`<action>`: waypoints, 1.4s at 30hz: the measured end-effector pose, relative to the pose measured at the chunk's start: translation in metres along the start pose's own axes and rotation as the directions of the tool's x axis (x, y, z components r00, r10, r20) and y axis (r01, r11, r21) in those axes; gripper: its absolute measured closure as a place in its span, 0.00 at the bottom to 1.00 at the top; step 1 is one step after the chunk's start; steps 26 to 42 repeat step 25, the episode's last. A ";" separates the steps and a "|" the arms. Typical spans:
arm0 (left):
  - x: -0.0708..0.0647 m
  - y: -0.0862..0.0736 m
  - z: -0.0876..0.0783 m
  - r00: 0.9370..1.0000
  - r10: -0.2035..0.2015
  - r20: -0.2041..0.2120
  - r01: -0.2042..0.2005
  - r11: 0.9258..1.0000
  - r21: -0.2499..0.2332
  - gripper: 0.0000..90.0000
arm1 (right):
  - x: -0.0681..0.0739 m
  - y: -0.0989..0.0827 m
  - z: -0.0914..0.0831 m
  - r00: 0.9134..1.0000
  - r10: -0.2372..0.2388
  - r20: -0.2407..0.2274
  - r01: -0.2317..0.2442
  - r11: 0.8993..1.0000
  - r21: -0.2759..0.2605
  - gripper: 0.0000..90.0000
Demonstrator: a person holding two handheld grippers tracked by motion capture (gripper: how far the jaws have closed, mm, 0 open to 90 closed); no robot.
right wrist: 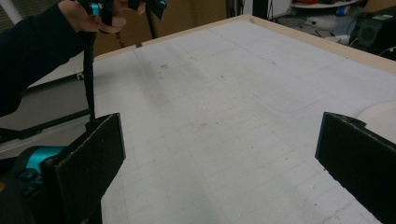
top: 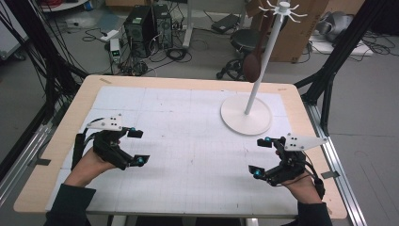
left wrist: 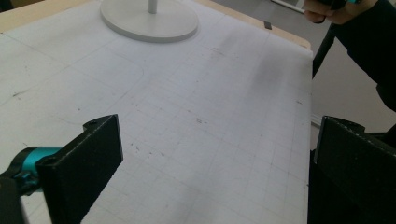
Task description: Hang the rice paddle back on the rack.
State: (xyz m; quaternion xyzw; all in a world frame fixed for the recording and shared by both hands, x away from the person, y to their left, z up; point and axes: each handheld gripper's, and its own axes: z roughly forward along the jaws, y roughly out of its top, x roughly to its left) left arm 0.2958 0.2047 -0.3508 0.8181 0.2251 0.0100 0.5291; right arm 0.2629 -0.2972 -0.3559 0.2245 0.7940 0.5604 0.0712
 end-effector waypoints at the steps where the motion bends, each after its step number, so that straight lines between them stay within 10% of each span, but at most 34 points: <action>1: 0.000 -0.002 -0.001 1.000 0.001 -0.001 -0.001 1.000 -0.005 0.02 | 0.000 0.000 0.001 1.000 0.002 -0.001 -0.002 1.000 0.003 0.00; 42: -0.001 -0.032 -0.008 0.999 -0.019 -0.035 0.018 0.998 -0.055 0.02 | -0.002 -0.004 0.005 1.000 -0.016 0.025 0.016 1.000 0.005 0.00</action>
